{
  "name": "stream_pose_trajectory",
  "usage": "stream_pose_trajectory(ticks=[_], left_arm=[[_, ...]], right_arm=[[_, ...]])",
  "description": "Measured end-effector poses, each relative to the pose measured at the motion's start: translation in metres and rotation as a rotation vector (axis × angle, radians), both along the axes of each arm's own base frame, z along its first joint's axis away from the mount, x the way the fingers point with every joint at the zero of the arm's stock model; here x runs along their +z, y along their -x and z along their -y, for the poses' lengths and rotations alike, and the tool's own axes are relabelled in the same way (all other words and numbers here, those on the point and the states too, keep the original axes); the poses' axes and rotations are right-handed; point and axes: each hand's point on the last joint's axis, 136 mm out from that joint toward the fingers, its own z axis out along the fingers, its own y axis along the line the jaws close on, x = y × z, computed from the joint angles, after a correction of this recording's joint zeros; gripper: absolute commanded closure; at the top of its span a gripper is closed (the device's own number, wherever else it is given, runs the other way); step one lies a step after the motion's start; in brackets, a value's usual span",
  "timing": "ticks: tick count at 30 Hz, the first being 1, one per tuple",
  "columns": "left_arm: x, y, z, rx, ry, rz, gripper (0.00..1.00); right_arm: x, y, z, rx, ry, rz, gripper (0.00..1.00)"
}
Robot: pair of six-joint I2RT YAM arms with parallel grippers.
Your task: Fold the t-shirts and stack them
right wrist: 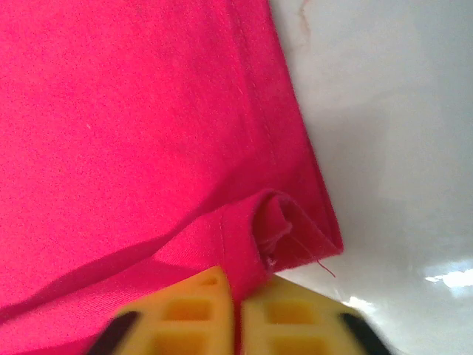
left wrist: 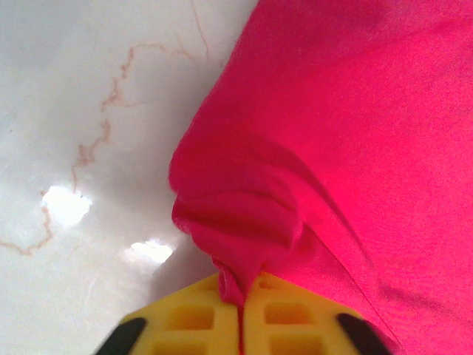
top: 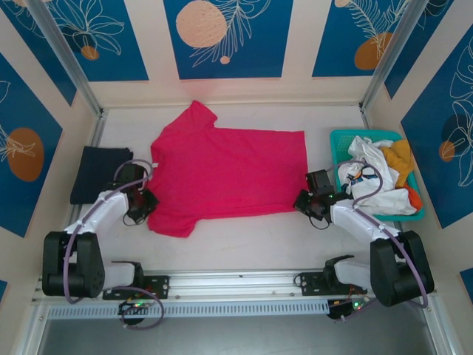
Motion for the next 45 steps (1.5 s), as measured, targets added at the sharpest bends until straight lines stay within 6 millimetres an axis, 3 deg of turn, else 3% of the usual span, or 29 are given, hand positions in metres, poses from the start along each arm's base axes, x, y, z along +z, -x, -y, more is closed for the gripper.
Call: stream_pose_trajectory(ticks=[3, 5, 11, 17, 22, 26, 31, 37, 45], left_arm=[[0.009, 0.004, -0.001, -0.001, -0.003, 0.02, 0.13], [0.019, 0.008, -0.003, 0.0, -0.014, 0.042, 0.01], [0.057, 0.014, -0.011, -0.013, -0.065, 0.109, 0.0], [0.052, 0.015, -0.011, -0.03, -0.071, 0.062, 0.0], [0.041, 0.015, -0.011, -0.007, -0.064, 0.021, 0.11], [0.025, 0.024, -0.008, 0.044, -0.029, -0.016, 0.27], [0.001, 0.045, 0.003, 0.103, 0.041, -0.065, 0.45], [-0.013, 0.059, 0.009, 0.144, 0.081, -0.099, 0.59], [-0.019, 0.054, 0.004, 0.142, 0.043, -0.108, 0.64]], right_arm=[[0.011, 0.007, 0.001, 0.014, 0.031, 0.034, 0.25], [0.027, 0.009, -0.003, 0.042, 0.041, 0.095, 0.23], [0.065, 0.015, -0.032, 0.193, 0.027, 0.259, 0.24], [0.058, 0.022, -0.098, 0.469, 0.024, 0.261, 0.25], [0.048, 0.023, -0.168, 0.659, 0.045, 0.236, 0.28], [0.034, 0.023, -0.199, 0.703, 0.058, 0.21, 0.31], [0.019, 0.021, -0.201, 0.682, 0.068, 0.175, 0.32], [0.021, 0.016, -0.198, 0.657, 0.064, 0.177, 0.33], [0.022, 0.007, -0.188, 0.619, 0.069, 0.174, 0.33]])
